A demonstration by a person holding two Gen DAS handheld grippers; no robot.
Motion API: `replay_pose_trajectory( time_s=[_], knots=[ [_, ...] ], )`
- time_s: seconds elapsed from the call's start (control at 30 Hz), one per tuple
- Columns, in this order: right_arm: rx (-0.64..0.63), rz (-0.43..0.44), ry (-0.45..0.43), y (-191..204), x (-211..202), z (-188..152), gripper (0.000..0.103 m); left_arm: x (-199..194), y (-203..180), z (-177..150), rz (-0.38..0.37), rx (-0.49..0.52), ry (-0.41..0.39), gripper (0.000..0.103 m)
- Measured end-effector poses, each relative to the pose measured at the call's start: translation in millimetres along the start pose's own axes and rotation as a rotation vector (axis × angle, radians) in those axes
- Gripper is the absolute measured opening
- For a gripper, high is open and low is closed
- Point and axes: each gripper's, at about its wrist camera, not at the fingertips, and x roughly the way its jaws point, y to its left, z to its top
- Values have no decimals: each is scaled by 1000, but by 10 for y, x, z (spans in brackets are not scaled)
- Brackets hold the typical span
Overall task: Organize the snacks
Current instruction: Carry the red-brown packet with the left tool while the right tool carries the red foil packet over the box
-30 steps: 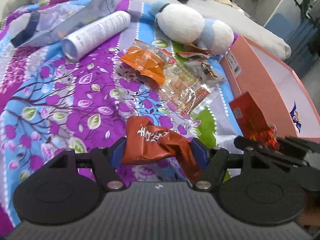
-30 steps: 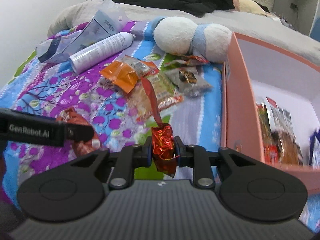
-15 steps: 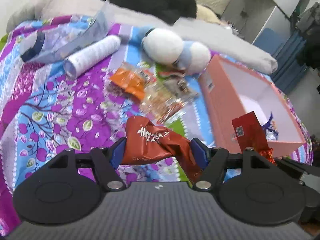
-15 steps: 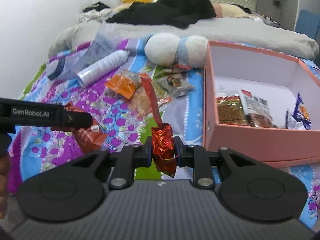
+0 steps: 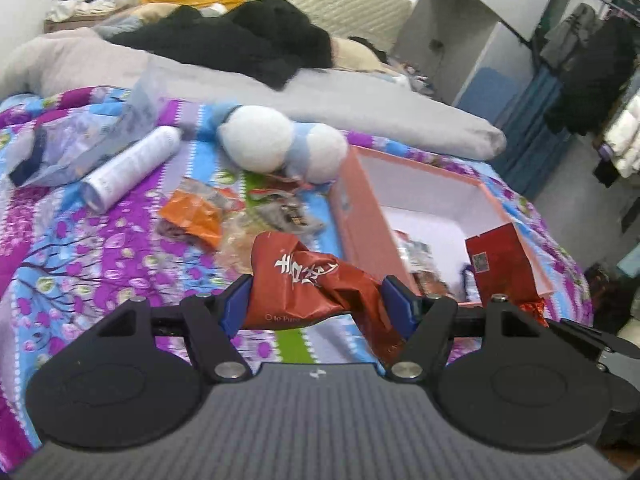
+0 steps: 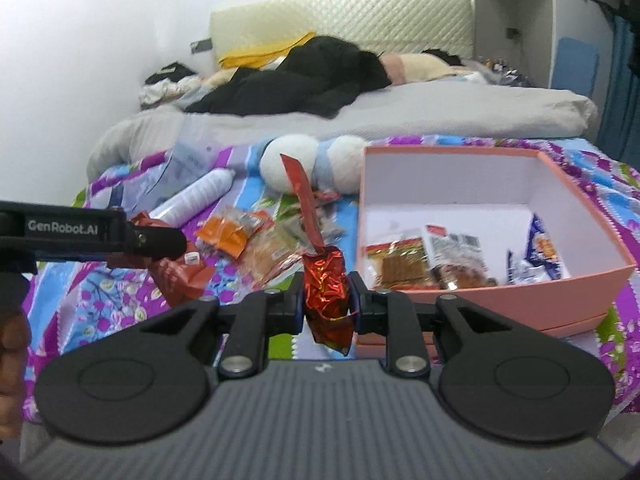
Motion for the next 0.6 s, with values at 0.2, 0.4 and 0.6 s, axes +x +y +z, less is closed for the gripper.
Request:
replay_pose_trajectory(
  time_s=[0.2, 0.4, 0.6],
  knots=[
    [31, -31, -11, -170, -97, 0, 25, 53, -203, 80, -28, 34, 4, 74],
    [58, -66, -25, -353, -114, 50, 25, 182, -409, 239, -60, 70, -1, 74],
    [84, -96, -21, -567, -21, 139, 25, 429, -596, 418, -87, 95, 12, 74]
  ],
)
